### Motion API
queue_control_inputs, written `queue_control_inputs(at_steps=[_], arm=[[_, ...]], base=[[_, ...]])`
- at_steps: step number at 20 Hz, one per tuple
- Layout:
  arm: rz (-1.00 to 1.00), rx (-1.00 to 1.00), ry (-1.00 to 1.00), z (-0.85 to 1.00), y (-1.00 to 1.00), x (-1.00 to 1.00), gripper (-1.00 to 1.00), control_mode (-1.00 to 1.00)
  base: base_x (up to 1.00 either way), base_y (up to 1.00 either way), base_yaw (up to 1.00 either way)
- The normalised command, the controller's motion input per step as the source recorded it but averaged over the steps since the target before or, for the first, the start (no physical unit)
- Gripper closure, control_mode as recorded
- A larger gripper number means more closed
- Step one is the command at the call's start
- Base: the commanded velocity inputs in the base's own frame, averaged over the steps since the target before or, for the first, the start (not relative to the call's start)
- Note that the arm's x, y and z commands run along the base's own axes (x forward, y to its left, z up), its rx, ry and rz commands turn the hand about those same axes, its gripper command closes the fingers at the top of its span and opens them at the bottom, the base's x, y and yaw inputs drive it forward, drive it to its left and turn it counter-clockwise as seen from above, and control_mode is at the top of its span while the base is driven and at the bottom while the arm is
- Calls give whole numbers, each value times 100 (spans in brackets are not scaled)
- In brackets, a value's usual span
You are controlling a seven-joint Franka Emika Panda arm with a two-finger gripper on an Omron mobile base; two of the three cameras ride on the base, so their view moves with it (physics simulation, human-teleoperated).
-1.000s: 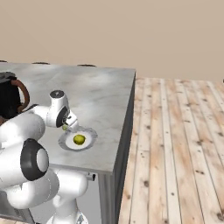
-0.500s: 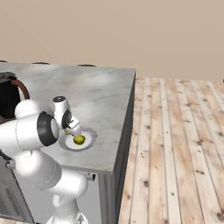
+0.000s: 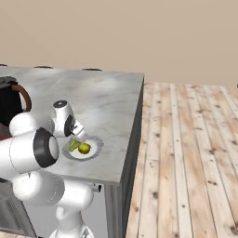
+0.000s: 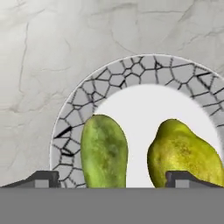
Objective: Pick the mango and pear from the fridge and place them on the plate next to the blender to make a fruit smoothie.
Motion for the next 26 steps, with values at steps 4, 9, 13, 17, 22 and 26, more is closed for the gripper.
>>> queue_control_inputs(at_steps=[4,9,13,17,22,26], arm=[[0,0,-44,92,-20,-100,-100,-100],[0,-5,-56,100,-20,-100,-100,-100],[4,-8,-53,100,-14,-100,-100,-100],[5,-8,-45,100,-16,-100,-100,-100],[8,-5,-30,100,-14,-100,-100,-100],[9,5,-16,91,-64,-100,-100,-100]], base=[[0,0,0],[0,0,0],[0,0,0],[0,0,0],[0,0,0],[0,0,0]])
